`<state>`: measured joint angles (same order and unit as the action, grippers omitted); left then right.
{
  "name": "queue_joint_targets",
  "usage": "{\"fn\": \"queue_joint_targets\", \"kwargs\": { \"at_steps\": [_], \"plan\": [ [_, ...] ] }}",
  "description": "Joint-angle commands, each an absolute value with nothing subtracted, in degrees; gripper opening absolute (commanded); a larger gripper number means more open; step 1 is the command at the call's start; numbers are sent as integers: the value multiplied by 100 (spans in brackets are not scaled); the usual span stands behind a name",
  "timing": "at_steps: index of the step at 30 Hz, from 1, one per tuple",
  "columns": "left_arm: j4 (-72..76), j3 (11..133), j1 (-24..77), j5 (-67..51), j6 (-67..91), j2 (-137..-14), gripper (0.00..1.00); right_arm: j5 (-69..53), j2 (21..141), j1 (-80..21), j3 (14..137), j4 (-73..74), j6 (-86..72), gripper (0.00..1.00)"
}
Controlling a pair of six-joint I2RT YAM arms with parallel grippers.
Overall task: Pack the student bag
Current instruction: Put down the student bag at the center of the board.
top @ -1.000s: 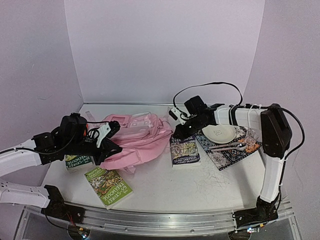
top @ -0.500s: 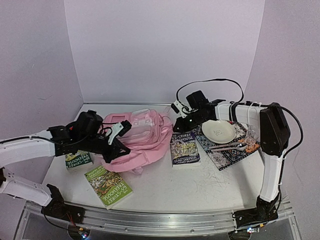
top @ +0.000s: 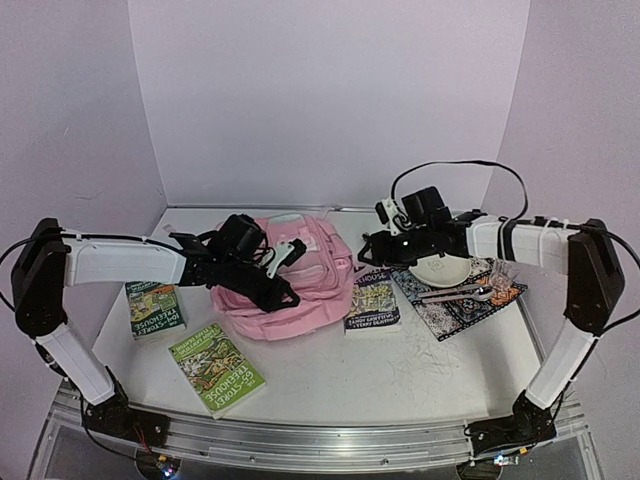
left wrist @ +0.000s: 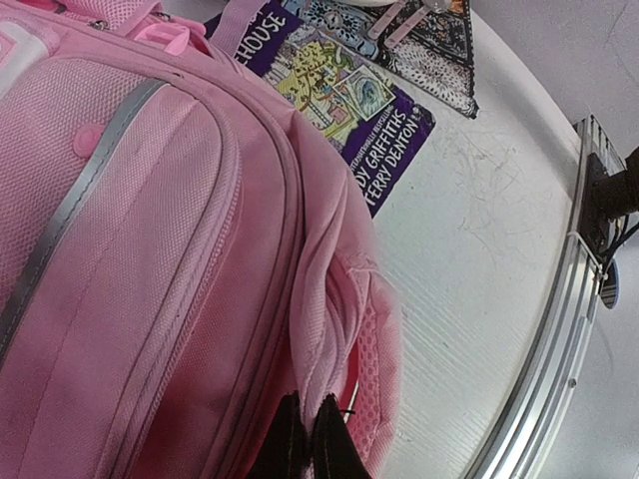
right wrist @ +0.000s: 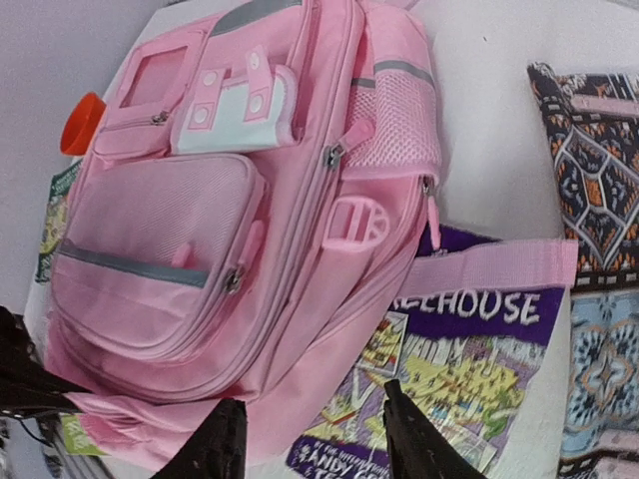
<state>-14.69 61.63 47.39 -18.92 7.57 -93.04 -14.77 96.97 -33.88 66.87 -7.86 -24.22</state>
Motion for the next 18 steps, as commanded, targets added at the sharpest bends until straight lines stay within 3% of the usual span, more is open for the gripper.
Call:
{"fn": "queue_joint_targets", "kwargs": {
  "at_steps": [1,9,18],
  "plan": [
    [-926,6743,4784,-2008,1029,-9450,0,-1274,9088,-3669,5873,-1396,-3688,58],
    [-907,7173,4863,-2086,1328,-9877,2,-855,9150,-4428,5158,-2438,-5482,70],
    [-885,7415,4966,-2003,1692,-10168,2,-1060,9709,-4775,4744,-3811,-6634,74]
  ]
}}
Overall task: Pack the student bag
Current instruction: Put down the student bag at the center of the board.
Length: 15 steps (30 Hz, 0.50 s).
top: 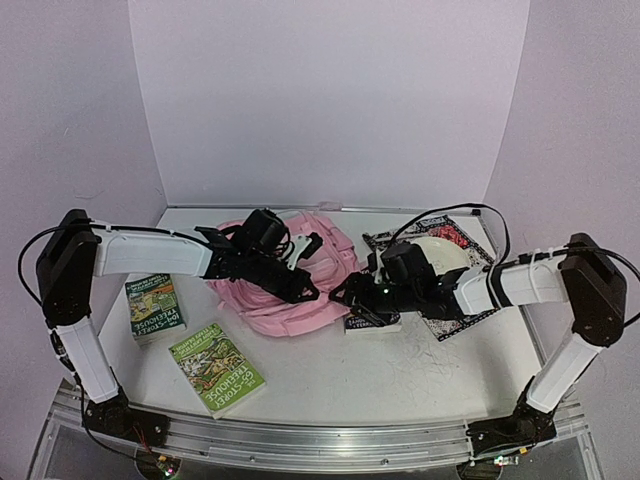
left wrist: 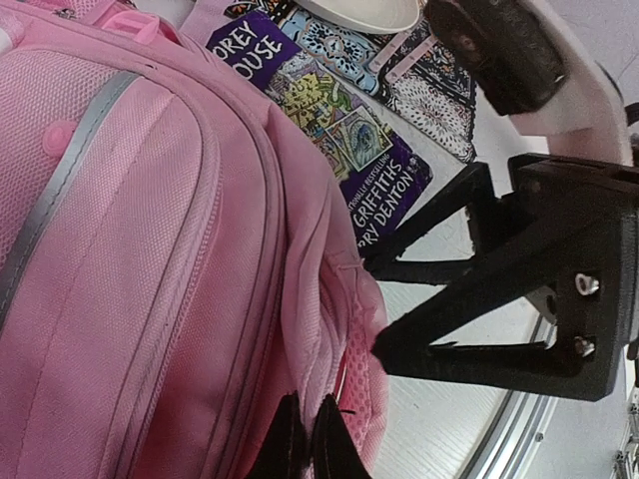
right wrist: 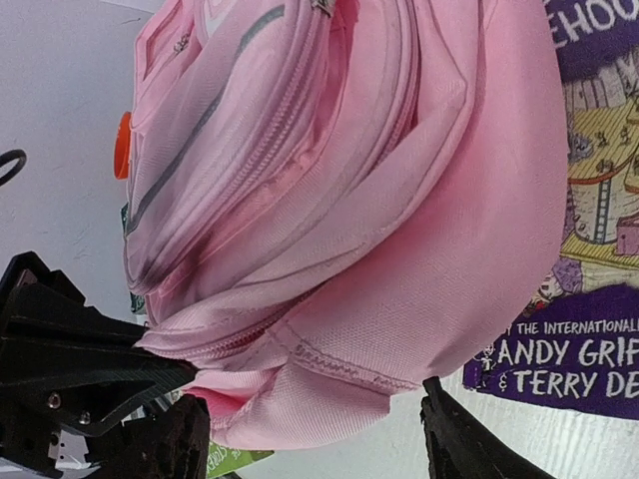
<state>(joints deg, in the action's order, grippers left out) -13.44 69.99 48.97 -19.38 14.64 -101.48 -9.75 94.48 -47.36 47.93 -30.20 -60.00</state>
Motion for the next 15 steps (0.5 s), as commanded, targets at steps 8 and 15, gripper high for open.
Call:
{"fn": "queue_joint_targets", "kwargs": {
  "at_steps": [8,15],
  "plan": [
    [-873,7464,4984,-1832,1660,-10094,11,-1088,10010,-4856,4678,-3848,-6727,44],
    [-1092,7129,4993,-1441,1157,-10025,19,-1012,9772,-4860,4753,-3333,-6204,10]
  ]
}}
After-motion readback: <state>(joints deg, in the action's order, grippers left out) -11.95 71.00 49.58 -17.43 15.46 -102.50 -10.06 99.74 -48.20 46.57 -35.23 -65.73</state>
